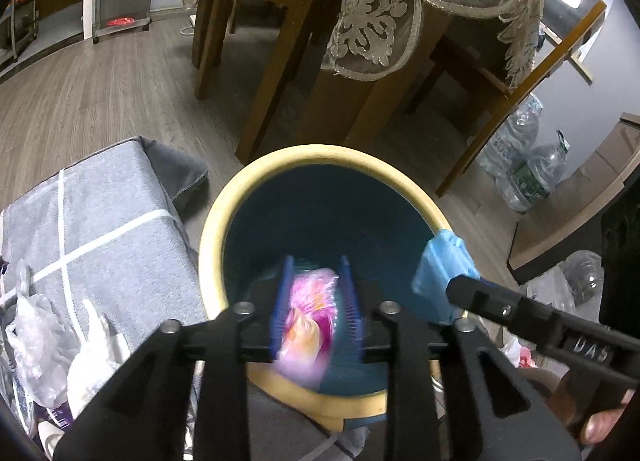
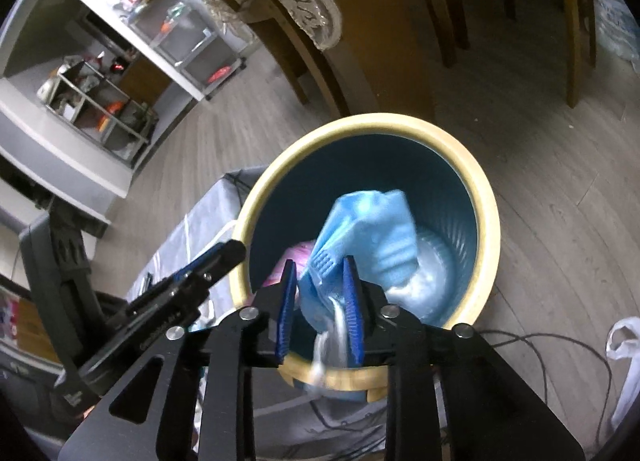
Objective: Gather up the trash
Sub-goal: 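Carry wrapper and mask over the bin and open both tools to drop them, then grasp the blue wet-wipe pack with the left tool while the right tool grasps the blue glove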
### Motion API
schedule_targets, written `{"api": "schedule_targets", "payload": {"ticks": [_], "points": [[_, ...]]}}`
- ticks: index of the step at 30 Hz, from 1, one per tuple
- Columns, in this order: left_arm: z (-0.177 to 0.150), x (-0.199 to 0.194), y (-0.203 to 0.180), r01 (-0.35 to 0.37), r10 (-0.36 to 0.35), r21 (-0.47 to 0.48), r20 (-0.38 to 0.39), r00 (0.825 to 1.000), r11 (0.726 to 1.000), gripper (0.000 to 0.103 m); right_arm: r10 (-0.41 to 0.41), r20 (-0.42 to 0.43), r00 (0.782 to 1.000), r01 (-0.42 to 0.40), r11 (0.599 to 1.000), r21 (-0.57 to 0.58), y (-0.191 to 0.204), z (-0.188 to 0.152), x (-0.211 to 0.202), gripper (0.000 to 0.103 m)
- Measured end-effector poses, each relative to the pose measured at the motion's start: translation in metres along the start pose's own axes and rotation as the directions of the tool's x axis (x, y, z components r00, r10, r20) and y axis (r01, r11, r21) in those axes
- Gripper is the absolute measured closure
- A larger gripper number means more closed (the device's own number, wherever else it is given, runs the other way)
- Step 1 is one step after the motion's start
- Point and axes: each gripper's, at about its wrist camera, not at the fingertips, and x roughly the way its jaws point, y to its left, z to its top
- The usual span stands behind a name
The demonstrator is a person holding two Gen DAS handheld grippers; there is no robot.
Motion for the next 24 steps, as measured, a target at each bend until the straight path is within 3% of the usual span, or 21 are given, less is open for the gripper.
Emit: {"api": "schedule_targets", "payload": {"ticks": [2,4,7,17,24], "points": [[-0.003,-0.004,0.002,0.001,-0.001,-0.004,0.007,1.0,1.0,0.069,0.002,0.002,1.0,-0.002,1.0,0.001,0.001,0.0,0.0,0.07],[-0.005,-0.009,0.004,-0.003,0.003,-0.003,0.018,1.0,1.0,0.052,0.001,0.009,1.0,-0.001,1.0,-0.001,0.001,0.0,0.0,0.068],[-0.009,-0.023,0.008,-0.017,0.016,0.007,0.043,0.999,1.0,0.038,-0.004,0.018,1.0,0.004,1.0,-0.009,0.002,0.0,-0.001,0.062],[-0.021,-0.092,0.051,-0.076,0.073,0.018,0.111,0.991,0.997,0.031,-0.051,0.052,0.997,0.057,0.992,-0.11,0.018,-0.006,-0.007,0.054],[-0.04,-0.146,0.109,-0.147,0.154,-0.06,0.133,0.979,0.987,0.03,-0.081,0.058,0.995,0.091,0.979,-0.183,0.033,-0.01,-0.006,0.05]]}}
